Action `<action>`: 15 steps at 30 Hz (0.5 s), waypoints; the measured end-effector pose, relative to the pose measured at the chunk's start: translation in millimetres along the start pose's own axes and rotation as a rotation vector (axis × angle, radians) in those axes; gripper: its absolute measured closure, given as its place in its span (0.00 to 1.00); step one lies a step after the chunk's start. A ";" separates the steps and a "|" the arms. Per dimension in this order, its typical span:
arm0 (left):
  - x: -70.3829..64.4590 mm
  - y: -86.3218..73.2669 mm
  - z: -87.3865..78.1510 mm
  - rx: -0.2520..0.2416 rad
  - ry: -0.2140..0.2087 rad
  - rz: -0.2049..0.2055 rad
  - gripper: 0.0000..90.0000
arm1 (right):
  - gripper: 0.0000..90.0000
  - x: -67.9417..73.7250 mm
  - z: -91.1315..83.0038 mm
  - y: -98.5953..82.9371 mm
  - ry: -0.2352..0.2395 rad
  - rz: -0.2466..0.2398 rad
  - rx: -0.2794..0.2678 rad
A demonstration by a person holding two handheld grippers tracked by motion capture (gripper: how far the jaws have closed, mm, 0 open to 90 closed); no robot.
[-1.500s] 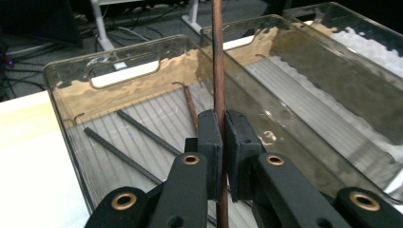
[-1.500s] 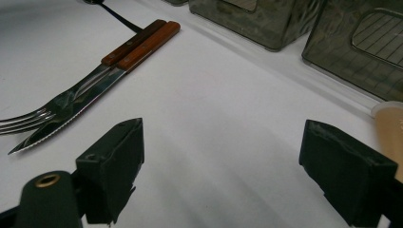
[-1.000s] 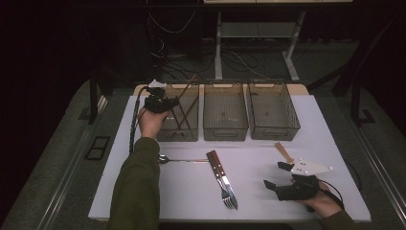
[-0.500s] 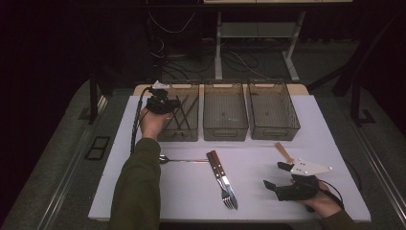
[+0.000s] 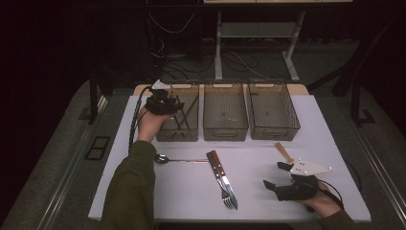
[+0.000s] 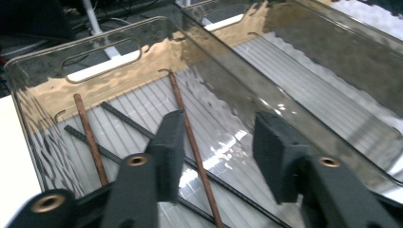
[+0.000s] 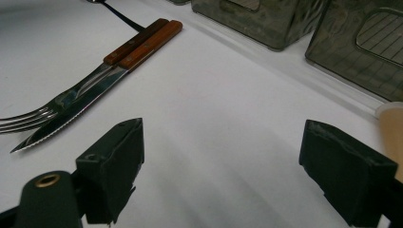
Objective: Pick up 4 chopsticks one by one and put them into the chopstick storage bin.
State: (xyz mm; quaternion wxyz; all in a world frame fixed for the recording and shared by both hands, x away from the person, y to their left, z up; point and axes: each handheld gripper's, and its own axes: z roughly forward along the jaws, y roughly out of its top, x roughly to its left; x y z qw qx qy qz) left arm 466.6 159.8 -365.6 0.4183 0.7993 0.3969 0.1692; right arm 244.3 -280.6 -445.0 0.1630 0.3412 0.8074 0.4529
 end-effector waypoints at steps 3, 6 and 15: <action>-5.7 0.3 -8.3 0.020 -0.021 0.017 0.52 | 0.17 0.2 0.2 0.2 0.000 0.002 0.001; -11.0 -2.6 -17.9 0.011 -0.026 0.020 0.49 | 0.17 0.3 0.4 0.2 -0.001 0.001 0.001; -25.2 -20.7 -36.9 0.013 -0.059 0.031 0.39 | 0.17 0.2 0.3 0.2 -0.004 0.002 0.002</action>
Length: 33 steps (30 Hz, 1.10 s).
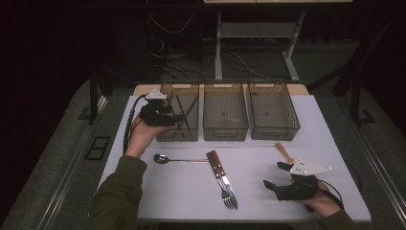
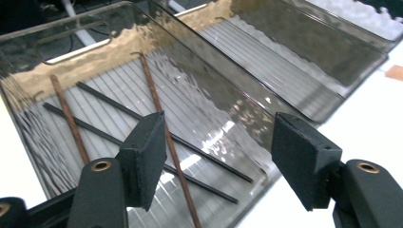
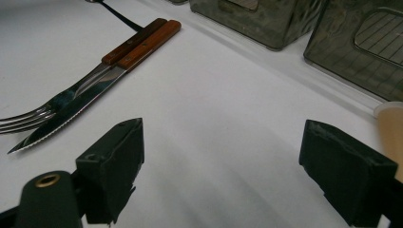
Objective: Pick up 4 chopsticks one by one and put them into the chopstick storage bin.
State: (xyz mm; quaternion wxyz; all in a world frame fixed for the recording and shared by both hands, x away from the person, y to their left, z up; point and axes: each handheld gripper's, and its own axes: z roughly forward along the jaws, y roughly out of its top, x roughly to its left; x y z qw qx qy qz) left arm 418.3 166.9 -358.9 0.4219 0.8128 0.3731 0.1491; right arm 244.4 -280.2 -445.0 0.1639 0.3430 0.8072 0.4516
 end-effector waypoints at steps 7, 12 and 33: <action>-13.6 -14.1 -7.5 -0.004 -0.032 0.023 0.34 | 0.17 0.2 -0.2 0.0 -0.003 -0.004 -0.003; -22.8 -23.3 -11.4 -0.003 -0.049 0.036 0.31 | 0.17 0.5 -0.3 0.3 -0.003 0.000 -0.005; -62.7 -82.2 -32.1 -0.049 -0.109 0.081 0.18 | 0.17 0.2 -2.0 1.5 -0.010 -0.002 0.008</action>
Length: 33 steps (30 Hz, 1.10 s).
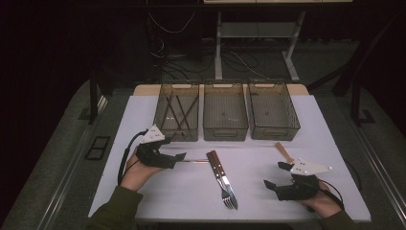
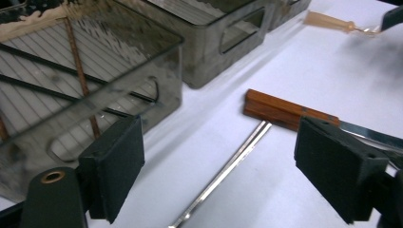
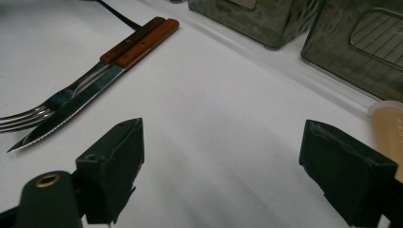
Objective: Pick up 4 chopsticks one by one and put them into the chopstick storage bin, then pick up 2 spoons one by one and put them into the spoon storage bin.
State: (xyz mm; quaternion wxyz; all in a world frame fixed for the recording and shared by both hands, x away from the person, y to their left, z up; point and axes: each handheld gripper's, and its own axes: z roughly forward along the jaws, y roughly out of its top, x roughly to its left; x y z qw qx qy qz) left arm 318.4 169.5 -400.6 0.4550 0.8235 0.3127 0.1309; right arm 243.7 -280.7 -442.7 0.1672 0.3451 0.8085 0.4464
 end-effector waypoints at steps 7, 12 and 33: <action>-14.5 -21.0 -1.3 -0.013 -0.039 0.015 0.13 | 0.17 -2.5 -0.7 0.7 -0.019 0.021 0.004; -24.1 -33.2 -2.2 -0.020 -0.075 0.010 0.07 | 0.17 -5.3 -1.1 0.8 -0.034 0.037 0.005; -29.3 -46.7 5.3 0.023 -0.099 0.002 0.00 | 0.17 -27.9 -2.5 24.8 -0.076 0.079 0.068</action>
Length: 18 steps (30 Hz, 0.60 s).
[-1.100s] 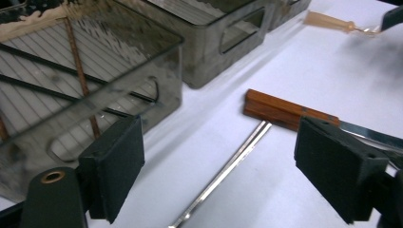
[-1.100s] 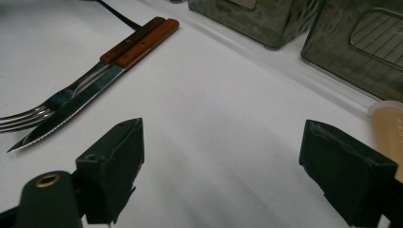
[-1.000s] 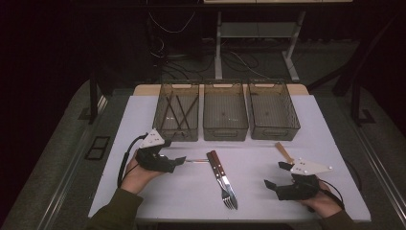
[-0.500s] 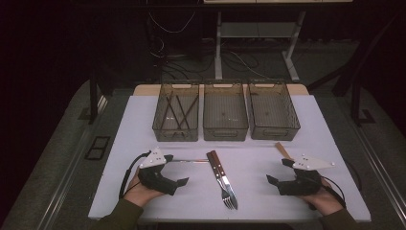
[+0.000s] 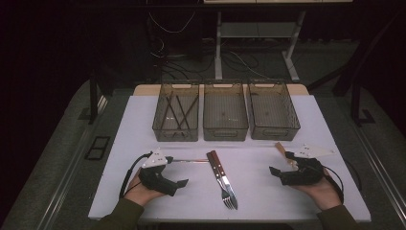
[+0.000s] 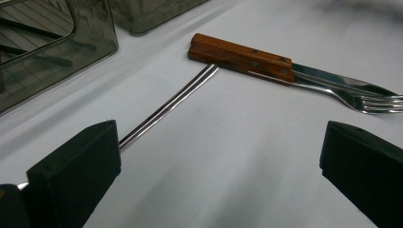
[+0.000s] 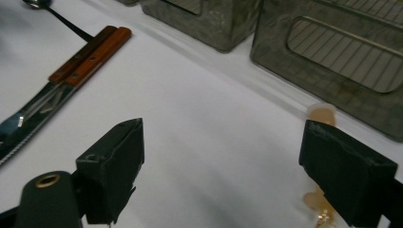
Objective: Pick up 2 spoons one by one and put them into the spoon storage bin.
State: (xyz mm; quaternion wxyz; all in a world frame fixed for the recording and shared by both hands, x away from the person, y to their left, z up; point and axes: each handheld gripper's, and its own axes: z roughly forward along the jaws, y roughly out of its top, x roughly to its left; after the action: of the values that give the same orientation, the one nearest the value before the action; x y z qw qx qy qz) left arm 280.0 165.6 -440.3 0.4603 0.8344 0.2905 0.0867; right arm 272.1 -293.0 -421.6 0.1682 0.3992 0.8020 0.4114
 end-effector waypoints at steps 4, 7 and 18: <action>0.3 -0.4 0.4 0.004 -0.002 -0.004 0.00 | 0.17 -3.4 -0.2 2.6 -0.018 -0.010 0.014; 0.4 -0.1 0.8 0.002 -0.004 -0.006 0.00 | 0.18 -6.8 0.7 5.7 -0.028 -0.009 0.016; -0.2 0.2 1.3 -0.001 -0.009 -0.008 0.00 | 0.26 -23.6 10.4 15.4 -0.044 0.043 0.056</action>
State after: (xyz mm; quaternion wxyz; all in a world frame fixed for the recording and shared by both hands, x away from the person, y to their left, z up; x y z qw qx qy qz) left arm 280.5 164.5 -440.8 0.4625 0.8333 0.2917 0.0812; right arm 300.8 -300.6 -417.0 0.1658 0.4301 0.8005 0.3832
